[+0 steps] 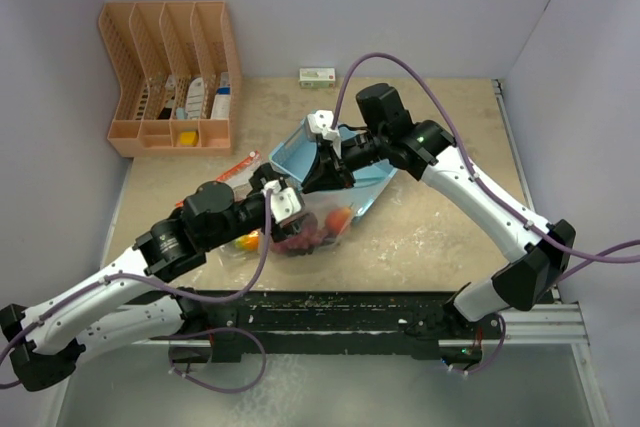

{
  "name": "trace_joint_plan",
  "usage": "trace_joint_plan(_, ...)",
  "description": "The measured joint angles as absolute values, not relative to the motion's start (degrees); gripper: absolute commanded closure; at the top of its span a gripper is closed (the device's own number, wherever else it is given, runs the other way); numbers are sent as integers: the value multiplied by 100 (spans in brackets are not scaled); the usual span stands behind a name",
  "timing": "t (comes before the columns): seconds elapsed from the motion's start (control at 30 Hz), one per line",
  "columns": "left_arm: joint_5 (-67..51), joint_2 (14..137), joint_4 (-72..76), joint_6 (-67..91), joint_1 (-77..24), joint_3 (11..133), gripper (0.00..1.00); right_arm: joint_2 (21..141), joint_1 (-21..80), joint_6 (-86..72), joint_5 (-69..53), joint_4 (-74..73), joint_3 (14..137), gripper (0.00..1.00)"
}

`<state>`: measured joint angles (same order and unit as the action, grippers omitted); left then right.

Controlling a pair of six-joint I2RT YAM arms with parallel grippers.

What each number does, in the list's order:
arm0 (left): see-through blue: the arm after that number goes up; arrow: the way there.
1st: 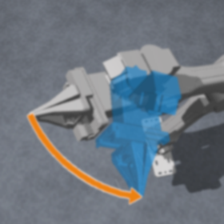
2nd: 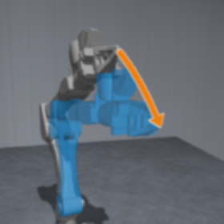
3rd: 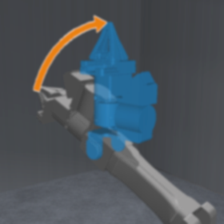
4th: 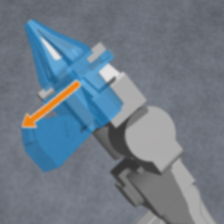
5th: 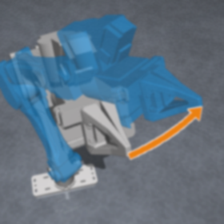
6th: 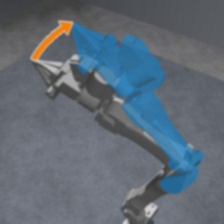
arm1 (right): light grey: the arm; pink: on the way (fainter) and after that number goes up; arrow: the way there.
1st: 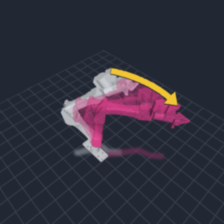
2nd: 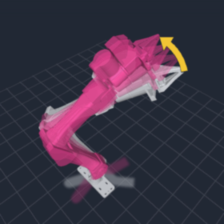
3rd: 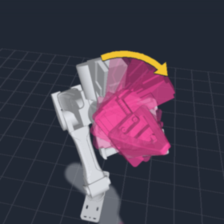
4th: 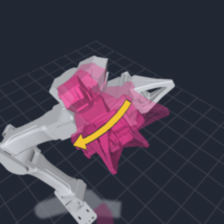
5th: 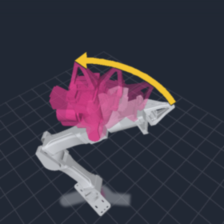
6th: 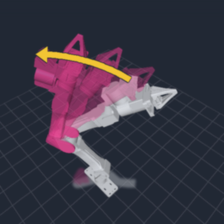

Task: Place the food in the zip-top bag and seal the zipper
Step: Zip the zipper food storage bag at the center of the board.

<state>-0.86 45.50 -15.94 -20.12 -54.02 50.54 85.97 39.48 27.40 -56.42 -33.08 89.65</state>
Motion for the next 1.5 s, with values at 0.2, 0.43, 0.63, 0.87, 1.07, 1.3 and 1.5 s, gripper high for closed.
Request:
trace_joint_plan(0.2, -80, 4740, -1614, -1894, -5400, 4947, 94, 8597, 3946, 2740, -5616, -3312, 8945, 95)
trace_joint_plan(0.43, -19, 4781, -1610, -1905, -5393, 4950, 100, 8600, 3968, 2733, -5605, -3315, 8910, 95)
trace_joint_plan(0.63, 10, 4899, -1911, -1881, -5290, 5063, 100, 8619, 3990, 2646, -5343, -3295, 8772, 96)
trace_joint_plan(0.87, 320, 4576, -2292, -1887, -5247, 5063, 100, 8654, 4021, 2578, -4995, -3190, 8768, 97)
trace_joint_plan(1.07, 672, 4134, -2641, -1907, -5245, 5063, 100, 8497, 3948, 2545, -4709, -2993, 8554, 98)
trace_joint_plan(1.3, 982, 3693, -2904, -1914, -5245, 5063, 100, 8359, 3719, 2541, -4445, -2930, 8458, 99)
trace_joint_plan(1.5, 1181, 3413, -3116, -1929, -5245, 5063, 100, 8346, 3551, 2541, -4392, -2921, 8396, 100)
